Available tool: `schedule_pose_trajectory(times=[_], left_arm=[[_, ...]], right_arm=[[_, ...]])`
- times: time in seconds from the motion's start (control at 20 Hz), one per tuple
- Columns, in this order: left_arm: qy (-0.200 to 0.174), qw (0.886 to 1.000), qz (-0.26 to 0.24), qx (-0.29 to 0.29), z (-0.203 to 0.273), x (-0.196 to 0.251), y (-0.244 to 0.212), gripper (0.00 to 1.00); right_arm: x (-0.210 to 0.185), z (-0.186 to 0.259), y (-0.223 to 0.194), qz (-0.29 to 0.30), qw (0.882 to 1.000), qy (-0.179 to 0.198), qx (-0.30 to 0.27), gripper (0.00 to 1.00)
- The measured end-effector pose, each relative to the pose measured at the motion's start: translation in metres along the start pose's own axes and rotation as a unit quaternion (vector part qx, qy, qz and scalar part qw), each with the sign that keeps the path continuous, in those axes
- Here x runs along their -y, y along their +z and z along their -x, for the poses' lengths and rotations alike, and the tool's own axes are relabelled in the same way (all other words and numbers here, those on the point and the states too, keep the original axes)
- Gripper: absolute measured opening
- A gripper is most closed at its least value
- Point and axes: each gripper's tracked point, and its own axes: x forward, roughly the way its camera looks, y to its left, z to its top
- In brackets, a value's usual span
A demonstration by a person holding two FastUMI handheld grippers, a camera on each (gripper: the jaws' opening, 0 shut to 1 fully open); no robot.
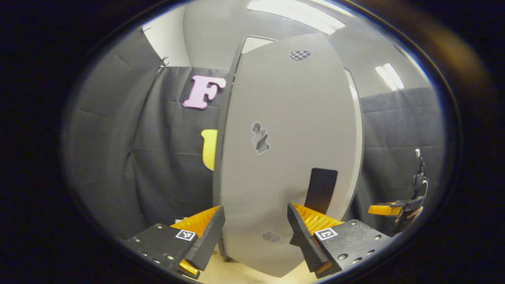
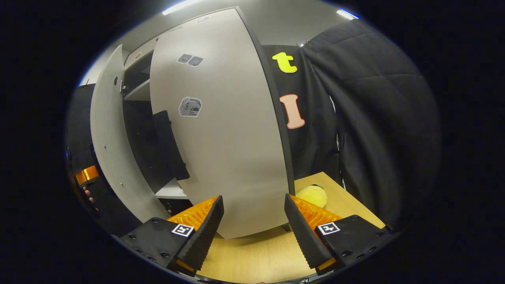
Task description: Grab one shoe with the right hand and put it into the shoe cabinet, grab the other shoe with the left hand and put it into the shoe cabinet; then close the right door with the right hand and the left door with the left hand.
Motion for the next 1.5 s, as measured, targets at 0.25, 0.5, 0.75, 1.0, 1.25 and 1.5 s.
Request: schedule_pose_trajectory(times=[0.25,0.5,0.75,1.0,1.25,1.5], left_arm=[[0.035,0.999,-0.012,0.036,0.011,0.008,0.031,0.97],[0.07,0.996,0.007,0.056,0.033,-0.001,0.037,0.98],[0.11,0.992,0.009,0.066,0.05,-0.011,0.04,0.98],[0.149,0.987,-0.034,0.045,0.05,-0.01,0.033,0.88],[0.158,0.986,-0.012,0.048,0.054,-0.013,0.035,0.98],[0.181,0.976,0.087,0.08,0.067,-0.013,0.029,0.98]], right_arm=[[0.033,0.002,0.029,0.011,0.999,-0.018,0.035,0.98],[0.049,-0.004,0.048,0.004,0.998,-0.017,0.056,0.98],[0.053,-0.004,0.061,0.01,0.997,-0.005,0.082,0.98],[0.057,-0.007,0.068,0.022,0.995,0.005,0.1,0.98],[0.066,-0.013,0.071,0.005,0.996,0.024,0.089,0.98],[0.097,0.006,0.067,0.047,0.994,0.037,0.096,0.98]])
